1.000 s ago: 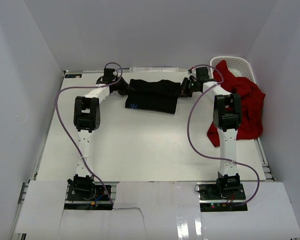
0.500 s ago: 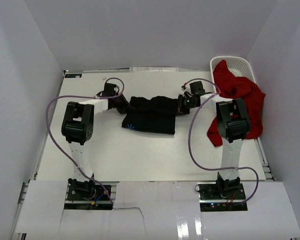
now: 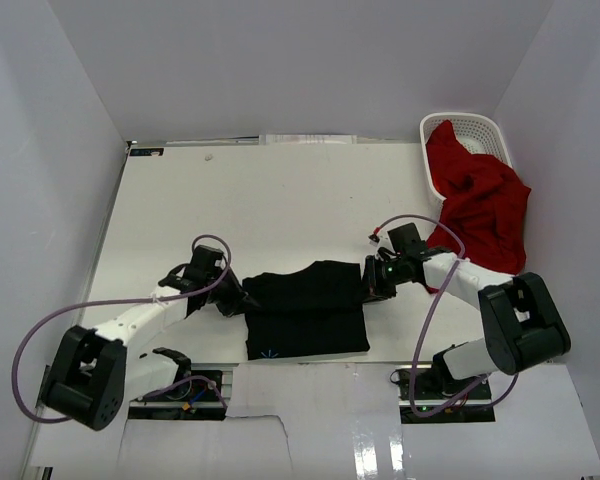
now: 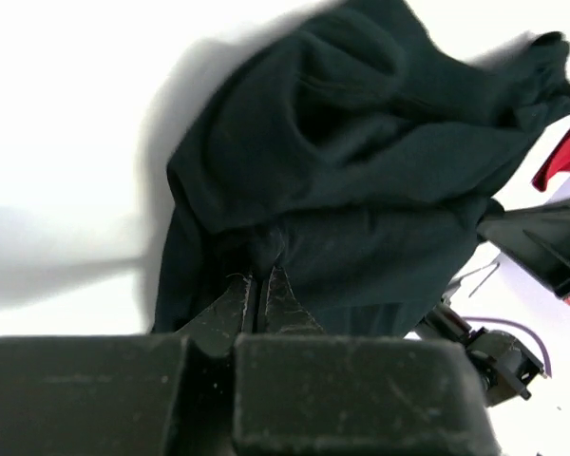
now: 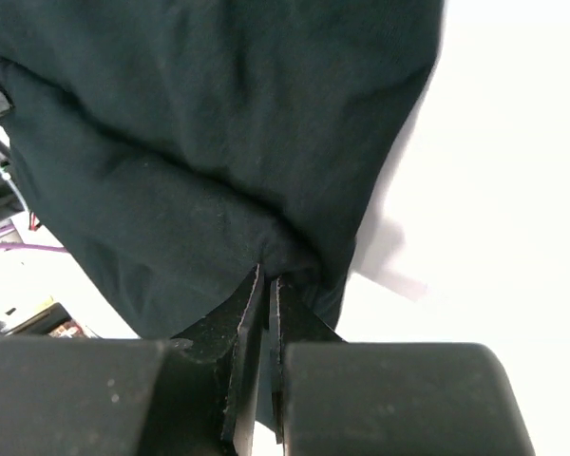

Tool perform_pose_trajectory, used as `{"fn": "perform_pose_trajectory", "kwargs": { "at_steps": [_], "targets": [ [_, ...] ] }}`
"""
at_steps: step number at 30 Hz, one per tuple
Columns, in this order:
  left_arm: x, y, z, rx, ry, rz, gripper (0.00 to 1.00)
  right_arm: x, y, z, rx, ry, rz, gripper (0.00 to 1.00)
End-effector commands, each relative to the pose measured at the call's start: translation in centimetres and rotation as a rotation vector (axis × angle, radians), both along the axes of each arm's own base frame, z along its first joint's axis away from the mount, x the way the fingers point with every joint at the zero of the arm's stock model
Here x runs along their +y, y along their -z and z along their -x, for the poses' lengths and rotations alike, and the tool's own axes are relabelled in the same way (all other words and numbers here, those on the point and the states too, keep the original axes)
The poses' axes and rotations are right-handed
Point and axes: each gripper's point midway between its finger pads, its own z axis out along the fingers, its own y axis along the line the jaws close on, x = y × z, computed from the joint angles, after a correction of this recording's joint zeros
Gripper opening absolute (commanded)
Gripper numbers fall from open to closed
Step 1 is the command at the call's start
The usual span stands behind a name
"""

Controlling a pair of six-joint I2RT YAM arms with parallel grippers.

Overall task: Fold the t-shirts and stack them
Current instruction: Fold the long partially folded tshirt into a neat square

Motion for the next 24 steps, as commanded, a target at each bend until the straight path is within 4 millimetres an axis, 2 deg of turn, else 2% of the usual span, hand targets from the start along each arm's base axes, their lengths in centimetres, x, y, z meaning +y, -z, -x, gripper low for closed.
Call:
{"fn": "perform_pose_trajectory", "kwargs": {
  "at_steps": [1,4,8,12,18,22,24],
  "targets": [
    [1.9,-0.8,0.4,-0.008,-0.085,-0.065,0.00,-0.2,-1.4,0.5,-0.032,0.000,-0.013,0.08],
    [1.6,-3.0,-0.6,-0.060,-0.084,-0.055,0.00,0.1,-2.8,0.6,-0.052,-0.014,-0.032,0.08],
    [1.2,-4.1,-1.1,-0.065,-0.079,-0.043,0.00,0.6,-4.2,0.7,-0.063,-0.024,-0.046,0.08],
    [1.2,-6.0,-1.6,-0.098,-0.095,-0.031,0.00,0.9,-6.6,0.0,-0.113,-0.012,-0.065,0.08],
    [1.1,-8.0,-2.1,-0.126,-0.106,-0.018,0.00,1.2,-9.0,-0.6,-0.143,-0.020,-0.079,0.08],
    [0.9,-11.1,-3.7,-0.177,-0.120,-0.023,0.00,1.8,-11.9,-2.5,-0.211,-0.016,-0.094,0.08],
    [1.3,-11.7,-4.6,-0.200,-0.130,-0.053,0.00,1.9,-11.9,-3.6,-0.222,-0.015,-0.080,0.08]
  ]
}}
